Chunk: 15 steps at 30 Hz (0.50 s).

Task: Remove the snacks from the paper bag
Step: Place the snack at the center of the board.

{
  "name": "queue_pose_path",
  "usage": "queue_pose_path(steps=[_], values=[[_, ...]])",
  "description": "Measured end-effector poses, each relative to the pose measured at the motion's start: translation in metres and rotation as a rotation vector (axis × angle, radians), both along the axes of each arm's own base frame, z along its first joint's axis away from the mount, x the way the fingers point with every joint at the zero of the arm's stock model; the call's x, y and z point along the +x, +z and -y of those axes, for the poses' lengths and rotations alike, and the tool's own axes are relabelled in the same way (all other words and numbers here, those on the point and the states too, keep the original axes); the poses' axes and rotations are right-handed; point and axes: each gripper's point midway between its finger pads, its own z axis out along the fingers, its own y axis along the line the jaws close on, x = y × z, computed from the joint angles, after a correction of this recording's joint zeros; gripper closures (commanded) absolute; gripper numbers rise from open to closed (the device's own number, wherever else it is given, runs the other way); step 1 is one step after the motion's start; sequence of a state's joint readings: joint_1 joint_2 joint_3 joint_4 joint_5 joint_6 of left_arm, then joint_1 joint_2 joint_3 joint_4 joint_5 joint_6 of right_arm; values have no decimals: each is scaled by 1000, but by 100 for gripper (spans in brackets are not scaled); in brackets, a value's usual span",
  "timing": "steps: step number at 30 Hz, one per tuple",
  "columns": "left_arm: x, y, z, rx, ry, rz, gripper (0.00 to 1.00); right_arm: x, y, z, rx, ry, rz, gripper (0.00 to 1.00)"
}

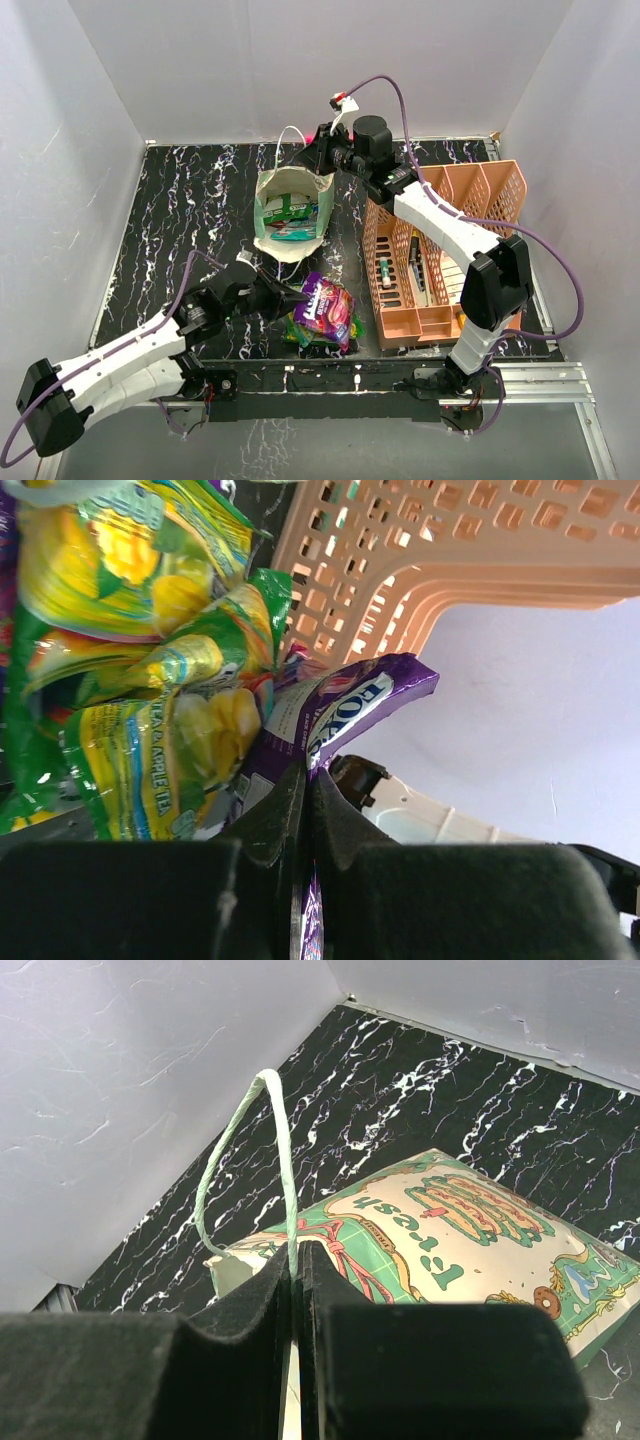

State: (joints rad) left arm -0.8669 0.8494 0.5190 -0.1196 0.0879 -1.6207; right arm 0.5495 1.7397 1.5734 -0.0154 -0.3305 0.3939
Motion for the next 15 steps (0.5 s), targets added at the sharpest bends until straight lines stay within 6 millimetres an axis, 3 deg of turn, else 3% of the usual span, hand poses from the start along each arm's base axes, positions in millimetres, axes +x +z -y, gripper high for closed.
queue_pose_path(steps=[8, 15], values=[[0, -32, -26, 96, 78, -6, 100, 0, 0, 0, 0, 0, 1, 93], [2, -46, -44, 146, 122, 41, 100, 0, 0, 0, 0, 1, 0, 93]])
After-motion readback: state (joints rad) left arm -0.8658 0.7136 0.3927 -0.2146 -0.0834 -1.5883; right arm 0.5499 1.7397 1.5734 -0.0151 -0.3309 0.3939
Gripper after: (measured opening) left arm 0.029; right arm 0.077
